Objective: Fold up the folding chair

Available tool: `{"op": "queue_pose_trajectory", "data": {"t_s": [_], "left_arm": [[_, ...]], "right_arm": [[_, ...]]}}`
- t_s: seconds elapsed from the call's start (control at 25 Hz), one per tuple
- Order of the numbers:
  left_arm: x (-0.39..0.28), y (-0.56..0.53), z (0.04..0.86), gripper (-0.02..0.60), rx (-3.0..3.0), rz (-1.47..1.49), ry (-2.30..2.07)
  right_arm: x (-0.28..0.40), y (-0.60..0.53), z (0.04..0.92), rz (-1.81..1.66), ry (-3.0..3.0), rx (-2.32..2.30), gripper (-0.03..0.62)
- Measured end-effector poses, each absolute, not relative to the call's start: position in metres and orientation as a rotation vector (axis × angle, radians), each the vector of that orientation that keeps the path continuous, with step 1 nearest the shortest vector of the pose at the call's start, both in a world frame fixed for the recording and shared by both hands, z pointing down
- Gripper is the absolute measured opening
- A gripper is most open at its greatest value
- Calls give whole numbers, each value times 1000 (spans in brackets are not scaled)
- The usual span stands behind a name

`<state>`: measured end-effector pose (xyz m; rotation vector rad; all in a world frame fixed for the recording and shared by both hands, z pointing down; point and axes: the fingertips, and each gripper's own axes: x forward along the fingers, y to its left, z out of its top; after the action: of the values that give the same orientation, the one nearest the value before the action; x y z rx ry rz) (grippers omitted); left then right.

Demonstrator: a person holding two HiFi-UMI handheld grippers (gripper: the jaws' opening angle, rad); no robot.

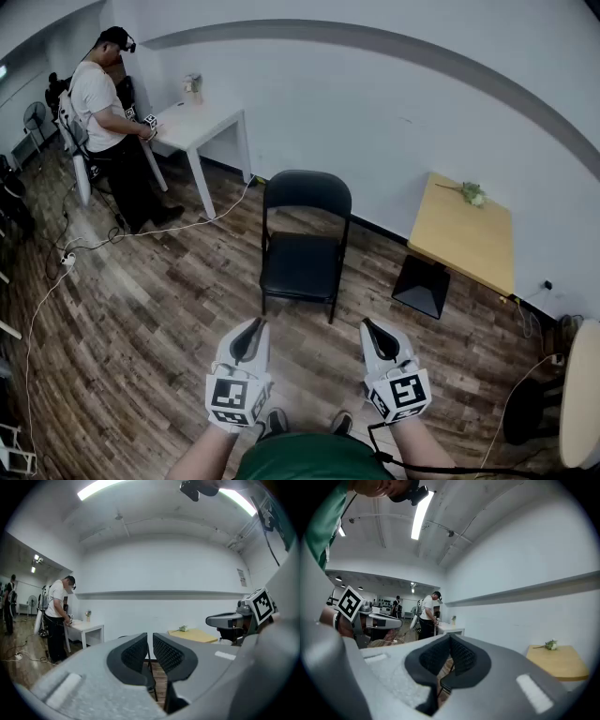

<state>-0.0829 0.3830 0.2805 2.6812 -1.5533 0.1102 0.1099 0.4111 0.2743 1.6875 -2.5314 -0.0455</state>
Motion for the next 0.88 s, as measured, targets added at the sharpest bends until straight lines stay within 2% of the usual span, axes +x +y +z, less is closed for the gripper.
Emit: {"op": "queue_pose_trajectory", "data": {"t_s": [0.44,0.88], "left_arm": [[-96,378,284,46,2698,90,-1522],[-150,343,295,45,2709,73,-1459]], "right_arm": [[102,411,280,-12,-2488,1721,3],[64,386,276,-16,-2409,1793,3]]}}
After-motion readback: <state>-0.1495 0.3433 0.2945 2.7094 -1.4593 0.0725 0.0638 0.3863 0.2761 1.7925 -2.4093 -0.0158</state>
